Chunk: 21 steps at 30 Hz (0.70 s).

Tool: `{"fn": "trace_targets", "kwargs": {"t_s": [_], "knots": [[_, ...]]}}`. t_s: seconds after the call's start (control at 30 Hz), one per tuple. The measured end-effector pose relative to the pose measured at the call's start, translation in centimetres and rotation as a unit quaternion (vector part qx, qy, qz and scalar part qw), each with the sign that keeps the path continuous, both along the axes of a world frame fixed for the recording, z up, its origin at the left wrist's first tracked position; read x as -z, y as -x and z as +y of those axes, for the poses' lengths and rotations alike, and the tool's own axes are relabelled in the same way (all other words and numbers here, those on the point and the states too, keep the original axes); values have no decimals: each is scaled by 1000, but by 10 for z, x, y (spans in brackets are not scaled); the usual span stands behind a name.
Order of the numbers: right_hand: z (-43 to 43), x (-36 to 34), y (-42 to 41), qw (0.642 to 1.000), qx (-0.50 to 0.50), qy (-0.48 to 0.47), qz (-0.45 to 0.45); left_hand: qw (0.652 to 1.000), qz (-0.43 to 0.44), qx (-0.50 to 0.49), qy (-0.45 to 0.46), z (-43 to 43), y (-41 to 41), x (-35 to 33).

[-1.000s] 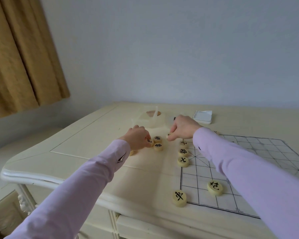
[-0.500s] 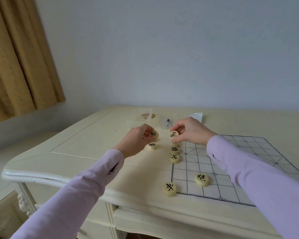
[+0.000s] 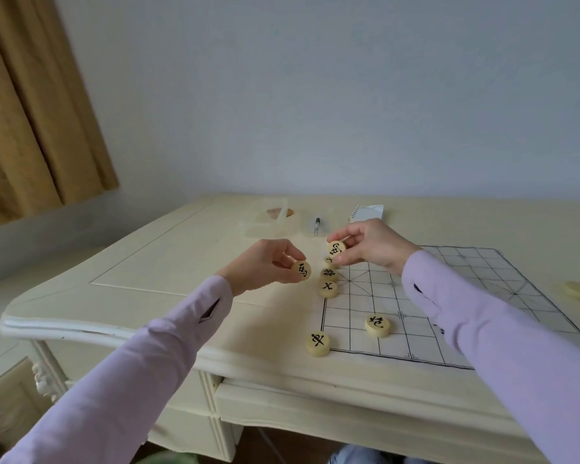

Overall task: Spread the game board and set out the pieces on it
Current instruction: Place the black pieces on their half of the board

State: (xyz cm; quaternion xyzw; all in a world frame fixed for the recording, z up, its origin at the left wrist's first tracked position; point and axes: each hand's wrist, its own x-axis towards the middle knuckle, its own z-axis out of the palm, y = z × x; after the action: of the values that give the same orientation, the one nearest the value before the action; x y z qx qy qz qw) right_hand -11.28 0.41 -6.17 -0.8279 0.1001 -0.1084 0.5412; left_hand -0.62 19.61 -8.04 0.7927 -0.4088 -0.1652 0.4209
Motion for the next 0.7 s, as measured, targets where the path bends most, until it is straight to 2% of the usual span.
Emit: {"fn": "trace_targets", "kwargs": {"t_s": [0.23,0.47,0.7], "knots": [[2,14,9,992,15,-128,0,988,141,33,-56,-4,14,1],[0,19,21,982,21,-188,18,971,184,57,-139,-15,30,-1],[0,23,28,981,13,-191,20,968,184,54,-164,-16,33,-3]]}}
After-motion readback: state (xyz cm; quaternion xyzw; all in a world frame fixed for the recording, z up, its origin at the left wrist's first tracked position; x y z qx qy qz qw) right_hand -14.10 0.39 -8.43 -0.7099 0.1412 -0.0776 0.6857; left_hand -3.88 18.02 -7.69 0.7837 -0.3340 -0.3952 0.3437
